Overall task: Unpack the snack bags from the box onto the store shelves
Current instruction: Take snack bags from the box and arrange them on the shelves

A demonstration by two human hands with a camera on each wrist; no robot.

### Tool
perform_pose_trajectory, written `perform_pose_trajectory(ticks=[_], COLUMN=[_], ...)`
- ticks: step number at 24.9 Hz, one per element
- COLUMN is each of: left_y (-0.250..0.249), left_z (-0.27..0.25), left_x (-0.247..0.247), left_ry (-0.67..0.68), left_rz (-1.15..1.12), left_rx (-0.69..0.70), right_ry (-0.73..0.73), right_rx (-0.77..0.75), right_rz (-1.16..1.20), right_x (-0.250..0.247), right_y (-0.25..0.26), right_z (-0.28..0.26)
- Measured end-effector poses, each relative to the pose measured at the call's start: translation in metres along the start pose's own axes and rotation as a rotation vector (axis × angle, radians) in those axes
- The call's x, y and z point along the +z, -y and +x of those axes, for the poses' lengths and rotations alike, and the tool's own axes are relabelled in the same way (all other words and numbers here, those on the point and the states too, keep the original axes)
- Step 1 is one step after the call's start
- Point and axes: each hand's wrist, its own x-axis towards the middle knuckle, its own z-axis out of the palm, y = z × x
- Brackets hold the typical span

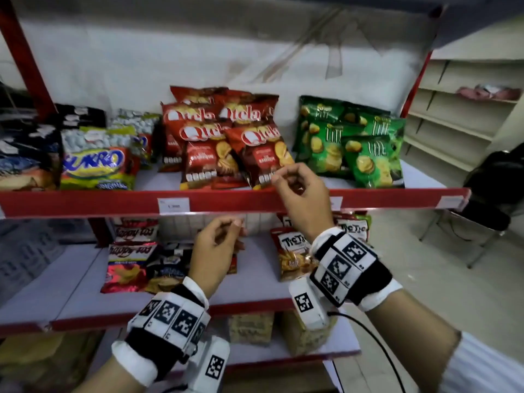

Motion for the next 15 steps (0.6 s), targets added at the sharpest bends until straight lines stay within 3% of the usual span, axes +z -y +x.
perform_pose_trajectory(ticks=[7,15], left_y=[0.08,0.225], left_z=[-0.035,-0.076], left_x=[0.027,0.055], left_ry=[0.065,0.13], left_rz=[0.022,0.126], left_rx=[-0.183,-0.426], right_ry=[0.122,0.252], right_rx=[0.147,0.421], right_rz=[0.045,-0.046], right_x=[-0.008,-0.005], right_y=[-0.095,-0.251], right_z=[-0.089,-0.178])
